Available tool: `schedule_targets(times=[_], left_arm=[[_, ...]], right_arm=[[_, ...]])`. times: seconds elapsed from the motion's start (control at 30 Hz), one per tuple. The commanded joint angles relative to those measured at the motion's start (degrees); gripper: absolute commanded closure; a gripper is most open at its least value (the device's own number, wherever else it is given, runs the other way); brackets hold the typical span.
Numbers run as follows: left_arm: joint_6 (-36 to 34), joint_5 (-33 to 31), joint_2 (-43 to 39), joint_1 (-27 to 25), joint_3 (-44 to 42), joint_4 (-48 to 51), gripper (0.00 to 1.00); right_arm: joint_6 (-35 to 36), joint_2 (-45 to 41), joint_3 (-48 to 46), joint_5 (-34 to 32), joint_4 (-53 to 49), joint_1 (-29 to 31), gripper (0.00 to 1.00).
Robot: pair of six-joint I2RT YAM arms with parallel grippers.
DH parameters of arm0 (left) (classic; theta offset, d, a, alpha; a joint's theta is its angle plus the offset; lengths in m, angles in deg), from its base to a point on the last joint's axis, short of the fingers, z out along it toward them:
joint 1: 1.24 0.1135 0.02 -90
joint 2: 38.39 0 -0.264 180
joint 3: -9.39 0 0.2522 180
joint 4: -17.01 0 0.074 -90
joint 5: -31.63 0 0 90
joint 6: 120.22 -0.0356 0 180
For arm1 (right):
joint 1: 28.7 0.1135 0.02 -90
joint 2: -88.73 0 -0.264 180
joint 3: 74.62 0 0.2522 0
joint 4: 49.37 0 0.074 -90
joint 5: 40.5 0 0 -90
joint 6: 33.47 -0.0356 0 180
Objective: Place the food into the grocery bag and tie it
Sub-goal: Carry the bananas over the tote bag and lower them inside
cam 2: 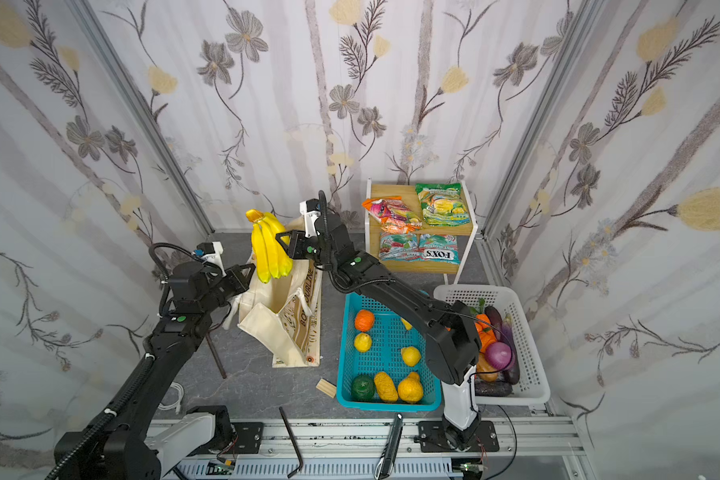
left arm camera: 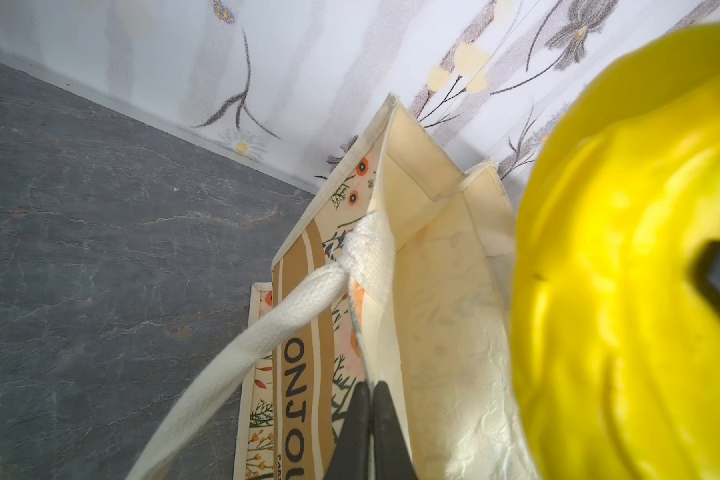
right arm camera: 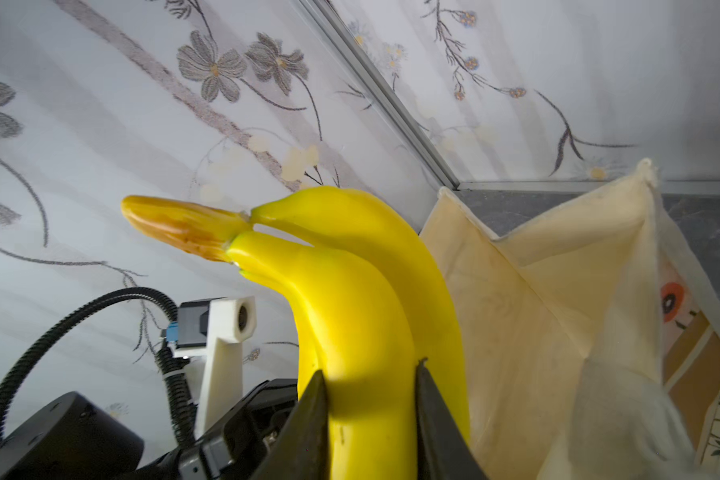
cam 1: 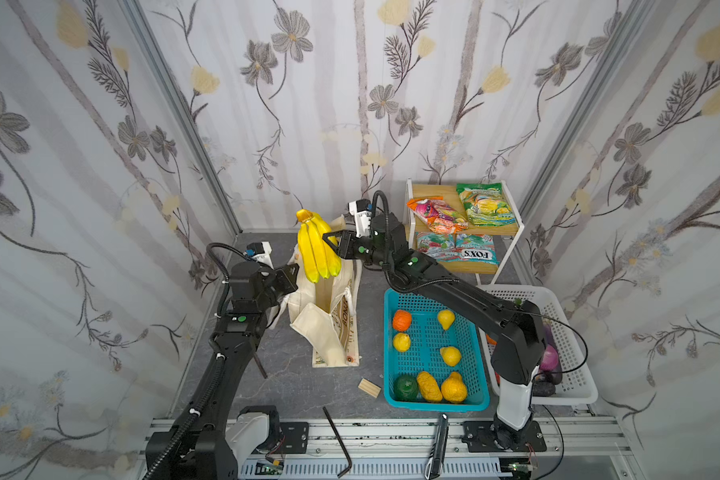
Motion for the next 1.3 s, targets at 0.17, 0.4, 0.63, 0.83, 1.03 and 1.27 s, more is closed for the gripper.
schedule_targets(times=[0.17, 0.4, 0.63, 0.83, 1.03, 1.27], left_arm=[[0.08, 0.34, -1.31, 0.05, -0.18, -1.39, 1.0], [0.05, -1.44, -2.2, 0.46, -0.56, -1.39, 1.0], [0.24, -0.94, -1.84, 0.44, -0.54, -1.48, 1.0], [0.21, -1.93, -1.84, 0.47, -0.77, -1.48, 1.0], [0.44, -1.62, -1.4, 0.47, -0.65, -1.48, 1.0], [0.52, -1.51, -0.54, 0.46, -0.86, -1.39, 1.0]], right_arm=[[3.22, -0.36, -6.52, -5.99, -0.99, 0.34, 0.71], [11.46, -0.98, -6.67, -20.14, -14.92, 0.32, 0.7], [19.17, 4.13, 1.87, -30.17, -25.03, 4.34, 0.68], [21.68, 11.36, 8.08, -34.94, -31.44, 5.8, 0.69], [22.31, 15.29, 10.84, -33.92, -32.79, 5.97, 0.64], [22.5, 20.91, 14.79, -29.77, -32.64, 5.8, 0.62]])
